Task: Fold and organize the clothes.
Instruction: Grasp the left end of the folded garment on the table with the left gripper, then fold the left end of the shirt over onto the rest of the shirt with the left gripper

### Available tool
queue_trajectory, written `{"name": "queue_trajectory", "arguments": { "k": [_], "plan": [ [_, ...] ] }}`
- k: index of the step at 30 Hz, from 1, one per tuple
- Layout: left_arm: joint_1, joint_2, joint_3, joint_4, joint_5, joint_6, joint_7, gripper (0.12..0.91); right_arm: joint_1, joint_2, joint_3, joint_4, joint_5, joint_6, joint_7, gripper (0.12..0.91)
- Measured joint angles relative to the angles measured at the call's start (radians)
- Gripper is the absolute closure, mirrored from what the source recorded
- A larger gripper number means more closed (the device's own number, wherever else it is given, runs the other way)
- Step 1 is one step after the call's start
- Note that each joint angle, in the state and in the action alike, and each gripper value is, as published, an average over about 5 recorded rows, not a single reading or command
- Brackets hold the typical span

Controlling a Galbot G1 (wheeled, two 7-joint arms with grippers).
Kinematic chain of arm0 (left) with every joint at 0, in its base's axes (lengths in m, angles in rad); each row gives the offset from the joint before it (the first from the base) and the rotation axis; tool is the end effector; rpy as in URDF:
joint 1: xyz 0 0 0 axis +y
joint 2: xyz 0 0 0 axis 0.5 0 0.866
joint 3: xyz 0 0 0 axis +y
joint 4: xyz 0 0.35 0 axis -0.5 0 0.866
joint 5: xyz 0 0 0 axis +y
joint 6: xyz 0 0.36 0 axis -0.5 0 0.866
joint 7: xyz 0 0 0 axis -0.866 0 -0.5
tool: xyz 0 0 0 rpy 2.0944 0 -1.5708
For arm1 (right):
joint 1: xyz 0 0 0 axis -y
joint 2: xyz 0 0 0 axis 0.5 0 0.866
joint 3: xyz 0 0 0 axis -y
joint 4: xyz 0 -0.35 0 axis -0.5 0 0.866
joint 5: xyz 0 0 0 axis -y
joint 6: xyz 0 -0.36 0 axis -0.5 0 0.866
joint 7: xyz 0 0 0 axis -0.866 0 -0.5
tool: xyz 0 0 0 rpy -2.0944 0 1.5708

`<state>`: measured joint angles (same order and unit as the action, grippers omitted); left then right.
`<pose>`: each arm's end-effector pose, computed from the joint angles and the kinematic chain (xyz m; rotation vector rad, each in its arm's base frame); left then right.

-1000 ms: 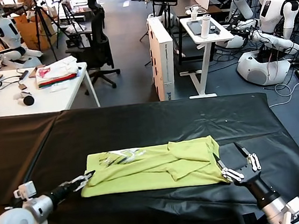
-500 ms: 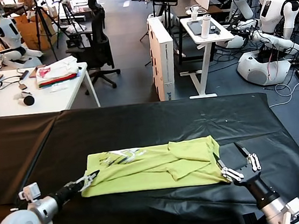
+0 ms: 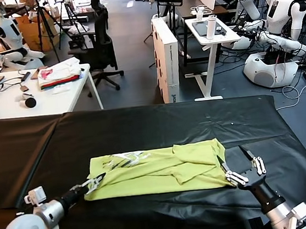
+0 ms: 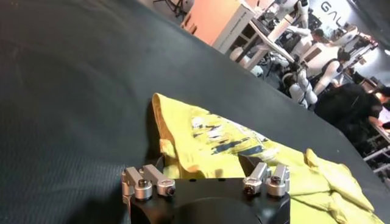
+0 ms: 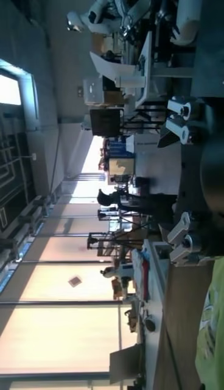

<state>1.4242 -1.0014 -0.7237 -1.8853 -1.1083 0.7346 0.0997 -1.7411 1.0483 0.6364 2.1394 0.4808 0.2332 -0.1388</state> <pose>0.2515 0.1860 -0.2763 -0.3589 -2.3335 0.6534 0.1561 -0.1075 -0.2837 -0.4968 3.0086 0.0116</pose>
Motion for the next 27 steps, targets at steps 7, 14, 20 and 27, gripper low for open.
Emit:
{"name": "queue_trajectory", "arguments": {
  "k": [7,14,20,27],
  "plan": [
    [0.003,-0.003,0.002,0.002,0.015,0.003,-0.004,0.649,0.009,0.009,-0.012,0.001,-0.008,-0.002,0.003,0.118],
    [0.007,-0.006,-0.008,-0.018,0.044,0.007,-0.01,0.851,0.021,0.019,-0.021,-0.005,-0.015,-0.005,0.016,0.118],
    [0.008,0.005,-0.041,-0.055,0.134,0.006,-0.039,0.848,0.039,0.032,-0.039,-0.024,-0.03,-0.012,0.027,0.118],
    [0.027,0.036,-0.101,-0.098,0.288,0.004,-0.073,0.848,0.056,0.034,-0.046,-0.043,-0.033,-0.016,0.036,0.118]
  ]
}}
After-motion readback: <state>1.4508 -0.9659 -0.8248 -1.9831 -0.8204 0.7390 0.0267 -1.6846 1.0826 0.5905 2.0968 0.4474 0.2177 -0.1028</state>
